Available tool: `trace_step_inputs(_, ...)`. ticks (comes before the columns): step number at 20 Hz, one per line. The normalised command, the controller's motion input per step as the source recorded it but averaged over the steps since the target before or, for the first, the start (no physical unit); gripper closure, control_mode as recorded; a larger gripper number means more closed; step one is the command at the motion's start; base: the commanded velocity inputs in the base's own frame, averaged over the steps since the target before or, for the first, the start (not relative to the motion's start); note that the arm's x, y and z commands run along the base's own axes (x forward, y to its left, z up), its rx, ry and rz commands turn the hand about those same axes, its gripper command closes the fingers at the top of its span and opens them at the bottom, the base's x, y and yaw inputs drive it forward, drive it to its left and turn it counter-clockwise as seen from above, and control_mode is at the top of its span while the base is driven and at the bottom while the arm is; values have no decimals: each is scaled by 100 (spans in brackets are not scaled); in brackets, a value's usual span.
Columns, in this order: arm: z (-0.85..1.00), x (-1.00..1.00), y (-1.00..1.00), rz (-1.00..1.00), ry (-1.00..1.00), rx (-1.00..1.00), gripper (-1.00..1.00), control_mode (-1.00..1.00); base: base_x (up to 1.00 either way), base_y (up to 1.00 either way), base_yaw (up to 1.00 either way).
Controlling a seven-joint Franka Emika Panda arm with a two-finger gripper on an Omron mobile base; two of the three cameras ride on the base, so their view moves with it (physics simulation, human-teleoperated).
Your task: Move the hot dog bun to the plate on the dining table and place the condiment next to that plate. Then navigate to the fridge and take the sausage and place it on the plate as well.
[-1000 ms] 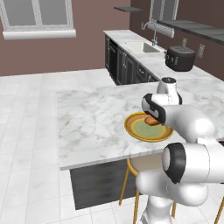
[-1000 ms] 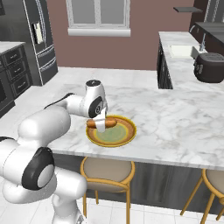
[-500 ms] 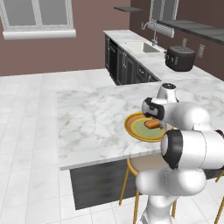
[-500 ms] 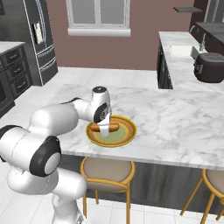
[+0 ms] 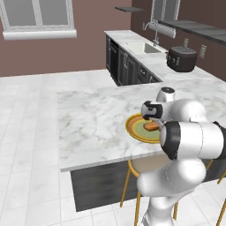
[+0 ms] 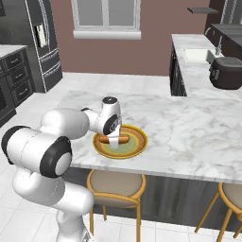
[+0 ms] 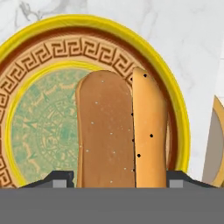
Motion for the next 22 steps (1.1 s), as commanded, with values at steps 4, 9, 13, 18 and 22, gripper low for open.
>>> trace_step_inputs(4,-18,24,0,-3,0,0,100,-100,0,0,0)
trace_step_inputs(9,-23,25,0,-3,0,0,100,-100,0,0,0)
trace_step_inputs(13,-24,25,0,-3,0,0,100,-100,0,0,0)
trace_step_inputs(18,-29,21,0,-3,0,0,-100,-100,0,0,0)
trace_step_inputs(22,-12,6,0,-2,-2,0,-100,-100,0,0,0)
